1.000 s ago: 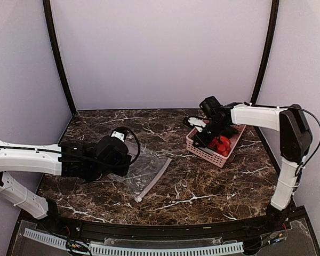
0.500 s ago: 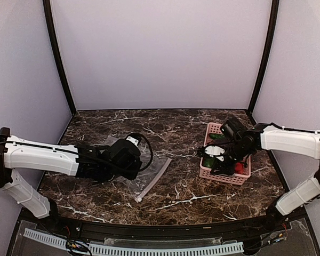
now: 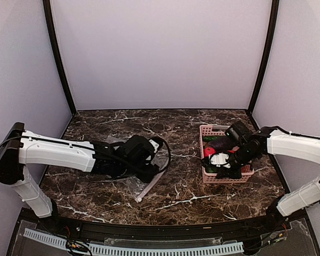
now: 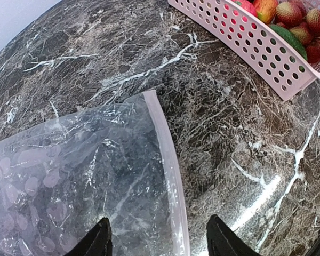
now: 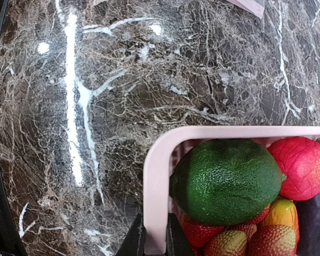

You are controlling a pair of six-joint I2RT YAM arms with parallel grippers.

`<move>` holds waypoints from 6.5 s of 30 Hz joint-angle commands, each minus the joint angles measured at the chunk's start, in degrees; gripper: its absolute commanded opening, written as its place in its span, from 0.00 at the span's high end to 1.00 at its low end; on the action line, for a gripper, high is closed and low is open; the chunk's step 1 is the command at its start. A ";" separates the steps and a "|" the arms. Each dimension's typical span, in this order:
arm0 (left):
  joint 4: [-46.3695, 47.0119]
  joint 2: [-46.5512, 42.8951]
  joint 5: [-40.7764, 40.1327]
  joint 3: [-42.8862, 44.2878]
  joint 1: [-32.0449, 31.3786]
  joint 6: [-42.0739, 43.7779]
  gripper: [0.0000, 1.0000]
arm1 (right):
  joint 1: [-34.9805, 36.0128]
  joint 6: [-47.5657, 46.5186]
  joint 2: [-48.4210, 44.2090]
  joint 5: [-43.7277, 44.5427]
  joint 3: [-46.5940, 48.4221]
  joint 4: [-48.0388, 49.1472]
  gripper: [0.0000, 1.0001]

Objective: Place the food in the zip-top bag and seal the zipper
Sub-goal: Adjust the bin at the center of the board, then pick up the zipper food storage bag at the center of the board, then pass from the left arm to the right, then pass from the right arm to the left

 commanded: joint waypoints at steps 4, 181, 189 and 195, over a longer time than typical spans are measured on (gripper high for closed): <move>-13.30 9.54 -2.72 14.21 -0.41 2.87 0.40 | 0.49 0.32 0.98 -1.28 4.08 0.70 0.75; 6.65 6.99 -24.17 25.98 2.31 -2.03 0.79 | -3.92 76.00 29.85 -14.01 45.84 16.84 1.00; 14.84 8.64 -8.20 25.62 2.31 2.34 0.21 | -2.74 78.19 29.48 -10.89 48.39 15.48 1.00; 4.28 14.51 -11.91 35.18 2.30 3.38 0.22 | -2.14 77.93 28.11 -10.51 47.72 15.88 1.00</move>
